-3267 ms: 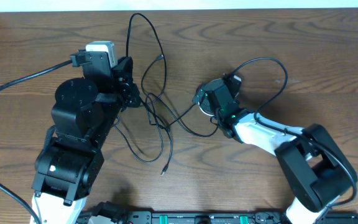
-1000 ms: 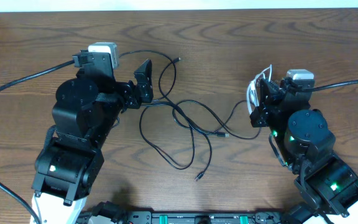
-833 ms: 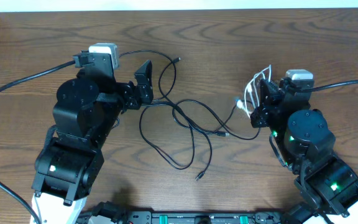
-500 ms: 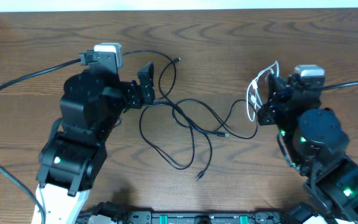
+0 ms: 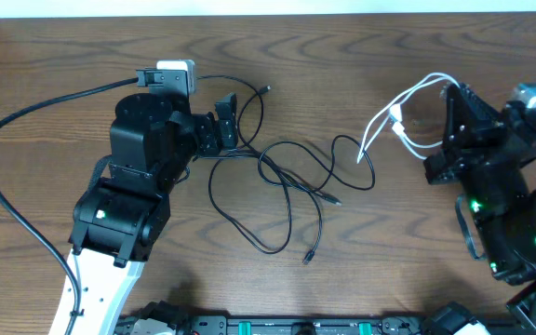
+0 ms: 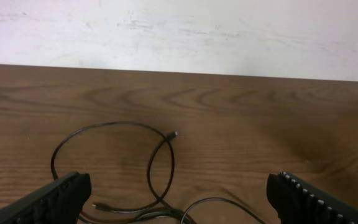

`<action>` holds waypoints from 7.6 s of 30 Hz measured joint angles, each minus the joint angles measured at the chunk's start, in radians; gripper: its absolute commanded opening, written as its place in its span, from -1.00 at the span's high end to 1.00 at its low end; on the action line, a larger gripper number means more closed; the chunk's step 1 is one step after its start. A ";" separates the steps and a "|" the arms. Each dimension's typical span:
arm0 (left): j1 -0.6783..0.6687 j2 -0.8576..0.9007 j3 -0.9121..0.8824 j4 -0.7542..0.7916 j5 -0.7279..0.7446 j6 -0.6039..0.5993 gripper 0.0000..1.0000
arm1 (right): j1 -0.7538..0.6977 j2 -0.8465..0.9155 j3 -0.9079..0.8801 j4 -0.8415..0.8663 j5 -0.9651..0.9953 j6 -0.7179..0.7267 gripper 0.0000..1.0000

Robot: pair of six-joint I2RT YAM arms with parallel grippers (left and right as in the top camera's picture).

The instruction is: Untangle cables

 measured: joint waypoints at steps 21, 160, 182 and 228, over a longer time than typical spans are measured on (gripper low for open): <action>0.000 0.000 0.000 -0.002 0.000 0.000 -0.91 | 0.000 0.046 0.005 -0.251 0.086 0.016 -0.57; 0.000 0.132 0.000 -0.049 0.003 0.000 -0.91 | -0.210 0.248 1.073 -0.493 -0.308 -0.213 0.98; 0.000 0.132 0.000 -0.049 0.003 0.000 -0.91 | -0.210 0.266 1.028 -0.708 0.372 -0.197 0.98; 0.000 0.133 0.000 -0.055 0.003 0.000 -0.91 | -0.754 0.877 0.777 -1.027 -0.185 0.060 -0.43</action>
